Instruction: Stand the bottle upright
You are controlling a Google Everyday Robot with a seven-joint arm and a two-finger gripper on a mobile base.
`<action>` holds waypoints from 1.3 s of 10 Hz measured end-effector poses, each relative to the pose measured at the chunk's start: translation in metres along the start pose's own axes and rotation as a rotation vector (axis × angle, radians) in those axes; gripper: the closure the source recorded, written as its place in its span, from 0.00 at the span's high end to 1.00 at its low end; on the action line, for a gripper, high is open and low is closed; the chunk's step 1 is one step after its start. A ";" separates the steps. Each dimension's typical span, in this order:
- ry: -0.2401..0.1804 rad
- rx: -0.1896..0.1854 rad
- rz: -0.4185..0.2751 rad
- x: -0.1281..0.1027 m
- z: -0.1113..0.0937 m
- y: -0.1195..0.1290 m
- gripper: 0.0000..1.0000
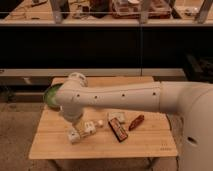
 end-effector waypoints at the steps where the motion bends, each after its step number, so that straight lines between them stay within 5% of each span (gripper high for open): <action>1: -0.006 -0.007 0.027 0.005 0.005 0.003 0.78; 7: 0.030 0.074 0.009 0.054 0.014 -0.004 0.78; 11: 0.028 0.064 0.016 0.056 0.017 -0.002 0.78; 13: 0.042 0.020 0.055 0.075 0.042 0.007 0.78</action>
